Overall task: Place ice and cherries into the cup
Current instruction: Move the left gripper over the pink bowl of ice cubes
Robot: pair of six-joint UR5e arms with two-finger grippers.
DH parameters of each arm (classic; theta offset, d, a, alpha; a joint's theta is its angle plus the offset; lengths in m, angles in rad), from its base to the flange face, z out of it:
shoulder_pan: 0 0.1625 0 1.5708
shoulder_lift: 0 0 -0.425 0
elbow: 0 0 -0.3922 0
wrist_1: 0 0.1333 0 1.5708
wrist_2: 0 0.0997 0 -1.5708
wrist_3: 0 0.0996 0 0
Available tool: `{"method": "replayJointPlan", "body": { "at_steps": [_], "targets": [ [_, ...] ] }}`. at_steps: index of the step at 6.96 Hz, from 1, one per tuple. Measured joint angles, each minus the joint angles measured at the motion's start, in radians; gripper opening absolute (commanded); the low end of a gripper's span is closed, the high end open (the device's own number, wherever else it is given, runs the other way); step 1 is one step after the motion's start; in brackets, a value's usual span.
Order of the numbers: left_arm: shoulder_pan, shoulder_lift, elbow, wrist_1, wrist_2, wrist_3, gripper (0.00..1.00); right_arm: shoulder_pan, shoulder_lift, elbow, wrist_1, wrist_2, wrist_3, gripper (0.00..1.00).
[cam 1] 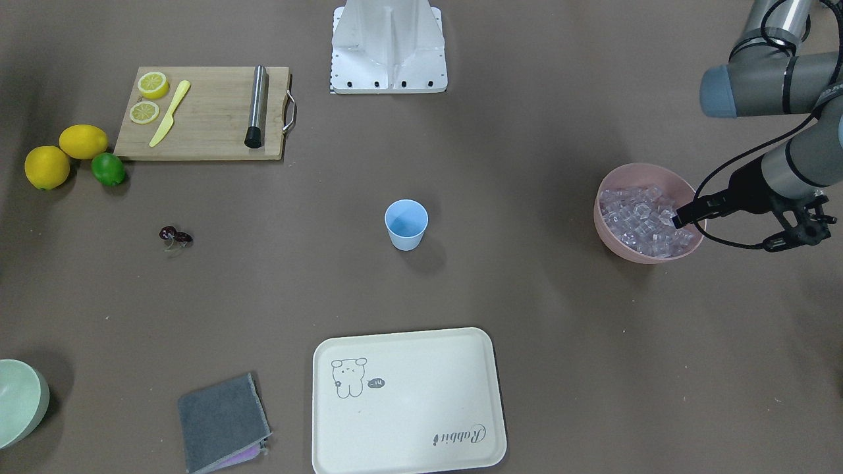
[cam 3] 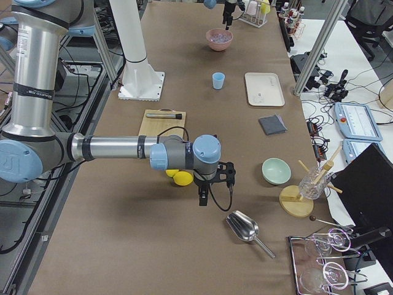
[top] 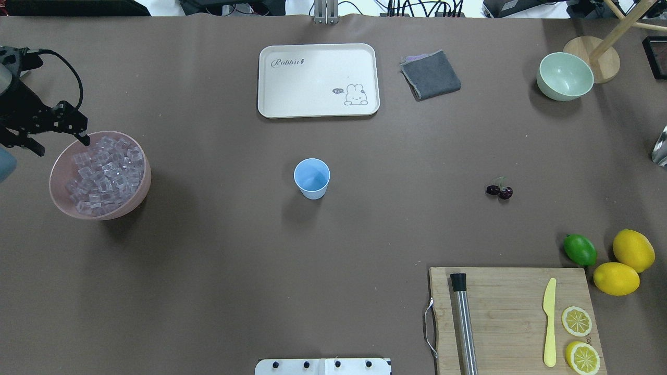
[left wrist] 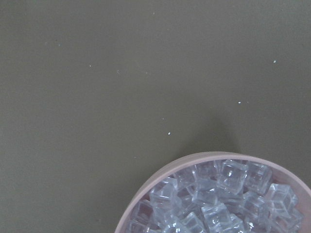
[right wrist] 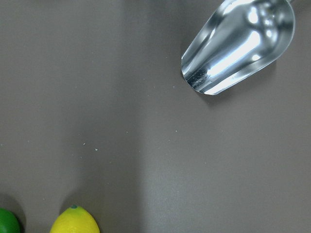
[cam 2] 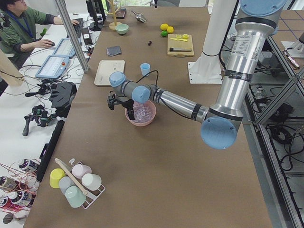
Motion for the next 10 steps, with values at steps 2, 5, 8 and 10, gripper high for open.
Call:
{"method": "replayJointPlan", "body": {
  "at_steps": [2,5,8,10],
  "targets": [
    [0.014,-0.004,0.037,-0.024,0.001,-0.030,0.98,0.000,0.000,-0.001,0.000,0.000,0.000,1.00],
    [0.038,-0.012,0.101,-0.137,-0.002,-0.134,0.98,0.000,-0.001,-0.003,0.000,0.000,0.001,1.00],
    [0.043,-0.030,0.071,-0.111,-0.005,-0.190,0.97,-0.001,-0.010,-0.004,0.000,0.000,0.000,1.00],
    [0.048,-0.040,0.032,-0.042,-0.005,-0.197,0.97,-0.002,-0.012,-0.005,0.000,0.000,0.001,1.00]
  ]
}}
